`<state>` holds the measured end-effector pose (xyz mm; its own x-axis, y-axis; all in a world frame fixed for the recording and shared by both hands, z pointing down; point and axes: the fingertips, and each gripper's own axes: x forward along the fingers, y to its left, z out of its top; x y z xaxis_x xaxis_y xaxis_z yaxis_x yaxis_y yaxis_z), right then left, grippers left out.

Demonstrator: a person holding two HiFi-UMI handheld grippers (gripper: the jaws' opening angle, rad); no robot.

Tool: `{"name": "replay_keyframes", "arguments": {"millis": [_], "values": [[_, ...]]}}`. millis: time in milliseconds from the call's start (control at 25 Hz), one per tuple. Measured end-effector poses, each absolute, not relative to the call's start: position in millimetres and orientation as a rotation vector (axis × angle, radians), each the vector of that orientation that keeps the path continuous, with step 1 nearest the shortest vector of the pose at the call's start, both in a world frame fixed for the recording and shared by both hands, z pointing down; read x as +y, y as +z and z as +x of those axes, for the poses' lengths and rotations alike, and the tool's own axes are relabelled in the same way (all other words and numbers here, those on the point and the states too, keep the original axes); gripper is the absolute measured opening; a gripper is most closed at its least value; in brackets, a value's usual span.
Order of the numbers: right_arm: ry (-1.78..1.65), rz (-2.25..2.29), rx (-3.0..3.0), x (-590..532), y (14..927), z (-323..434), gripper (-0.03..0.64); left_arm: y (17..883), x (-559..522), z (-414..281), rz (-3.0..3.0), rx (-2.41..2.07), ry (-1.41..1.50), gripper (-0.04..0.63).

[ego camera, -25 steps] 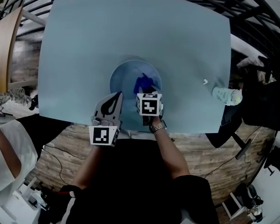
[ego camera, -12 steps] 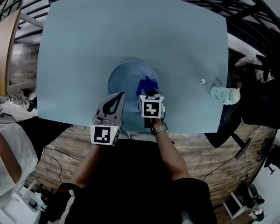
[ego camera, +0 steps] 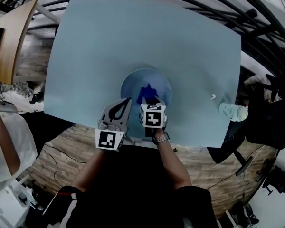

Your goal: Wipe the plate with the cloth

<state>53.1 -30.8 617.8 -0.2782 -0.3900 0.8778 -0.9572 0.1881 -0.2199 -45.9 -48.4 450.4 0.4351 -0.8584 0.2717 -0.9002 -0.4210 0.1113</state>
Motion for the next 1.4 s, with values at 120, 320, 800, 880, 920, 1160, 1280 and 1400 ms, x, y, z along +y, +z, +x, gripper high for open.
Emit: {"name": "replay_keyframes", "arguments": {"millis": [120, 320, 800, 880, 920, 1160, 1280, 1400], "values": [[1.052, 1.226, -1.809, -28.8, 619.5, 30.5, 0.12, 449.3, -45.3, -56.9, 2.418, -1.555, 0.249, 0.0], [1.062, 1.139, -1.829, -20.5, 621.7, -2.0, 0.12, 449.0, -41.5, -69.8, 2.4, -1.579, 0.264, 0.0], [1.052, 1.092, -1.833, -17.6, 628.6, -21.4, 0.12, 446.0, -41.3, -81.2, 2.389, -1.598, 0.264, 0.0], [1.052, 1.098, -1.836, -17.2, 629.9, -21.5, 0.12, 446.6, -40.9, -79.4, 2.399, -1.588, 0.266, 0.001], [1.054, 1.101, -1.836, -16.9, 630.1, -21.1, 0.12, 447.0, -40.8, -79.0, 2.401, -1.584, 0.271, 0.001], [1.063, 1.134, -1.806, -14.6, 629.7, -7.9, 0.12, 448.1, -42.4, -70.6, 2.421, -1.55, 0.26, 0.0], [1.069, 1.152, -1.794, -13.5, 628.9, 0.1, 0.12, 447.2, -43.0, -64.8, 2.433, -1.535, 0.255, 0.0], [1.081, 1.173, -1.802, -13.2, 635.6, 7.0, 0.12, 447.8, -43.2, -57.5, 2.443, -1.518, 0.252, 0.0]]}}
